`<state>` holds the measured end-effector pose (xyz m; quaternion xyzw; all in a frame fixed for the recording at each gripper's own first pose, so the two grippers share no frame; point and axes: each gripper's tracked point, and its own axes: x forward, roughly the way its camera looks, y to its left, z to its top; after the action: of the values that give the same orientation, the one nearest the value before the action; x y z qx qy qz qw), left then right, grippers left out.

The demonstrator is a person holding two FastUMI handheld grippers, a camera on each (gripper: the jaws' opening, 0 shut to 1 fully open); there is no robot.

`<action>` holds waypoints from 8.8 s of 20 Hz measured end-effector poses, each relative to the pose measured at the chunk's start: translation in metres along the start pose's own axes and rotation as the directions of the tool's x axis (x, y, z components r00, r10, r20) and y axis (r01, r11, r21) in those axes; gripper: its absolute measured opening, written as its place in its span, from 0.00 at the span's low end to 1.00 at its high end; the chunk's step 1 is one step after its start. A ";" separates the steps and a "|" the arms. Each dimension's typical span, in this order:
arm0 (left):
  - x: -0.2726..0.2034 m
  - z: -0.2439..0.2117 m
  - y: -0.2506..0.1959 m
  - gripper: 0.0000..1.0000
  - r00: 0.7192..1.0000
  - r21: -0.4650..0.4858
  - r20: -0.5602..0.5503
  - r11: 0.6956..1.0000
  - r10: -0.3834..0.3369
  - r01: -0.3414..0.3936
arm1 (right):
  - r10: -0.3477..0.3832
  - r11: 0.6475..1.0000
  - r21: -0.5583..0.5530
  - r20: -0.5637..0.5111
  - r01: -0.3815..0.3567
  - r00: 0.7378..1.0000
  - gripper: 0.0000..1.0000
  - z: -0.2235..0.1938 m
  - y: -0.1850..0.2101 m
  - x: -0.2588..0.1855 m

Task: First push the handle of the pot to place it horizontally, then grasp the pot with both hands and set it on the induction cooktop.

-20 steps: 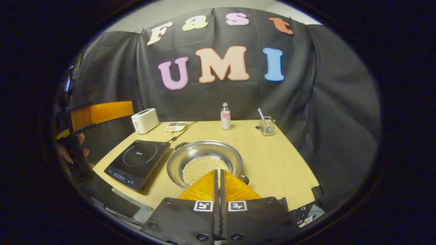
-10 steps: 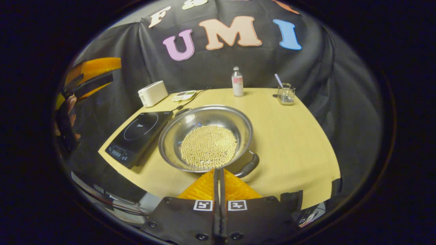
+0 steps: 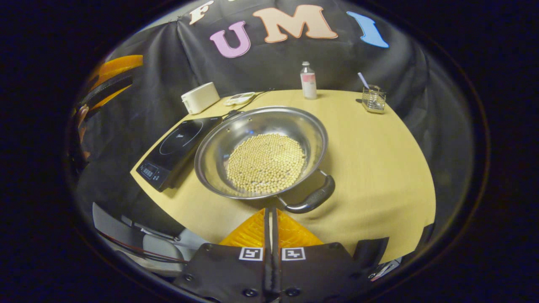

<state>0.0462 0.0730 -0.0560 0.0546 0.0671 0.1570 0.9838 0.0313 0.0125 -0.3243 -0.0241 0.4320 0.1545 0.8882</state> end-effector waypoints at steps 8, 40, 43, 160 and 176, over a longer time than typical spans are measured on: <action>-0.011 -0.002 0.016 0.96 0.994 0.021 -0.005 0.994 0.111 -0.111 | 0.034 0.998 -0.048 -0.065 -0.037 0.997 0.02 -0.007 -0.017 0.014; -0.007 -0.013 0.019 0.96 0.981 -0.002 -0.038 0.982 0.188 -0.188 | -0.074 0.995 -0.069 -0.030 0.072 0.997 0.02 0.051 -0.103 0.045; -0.003 -0.017 0.018 0.96 0.984 -0.014 -0.044 0.984 0.175 -0.175 | -0.090 0.994 -0.060 -0.004 0.089 0.996 0.02 0.060 -0.105 0.033; 0.115 -0.186 0.276 0.59 0.775 -0.161 -0.628 0.986 -0.071 -0.040 | -0.206 0.954 0.205 -0.085 0.219 0.975 0.45 0.145 0.129 0.165; 0.117 -0.189 0.366 0.59 0.775 -0.164 -0.632 0.982 -0.029 -0.097 | -0.183 0.965 0.165 -0.121 0.202 0.976 0.45 0.166 0.211 0.211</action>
<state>0.0180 0.4726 -0.2087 -0.0929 0.3770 0.1895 0.9018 0.2171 0.2960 -0.3646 0.0048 0.4855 0.0268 0.8738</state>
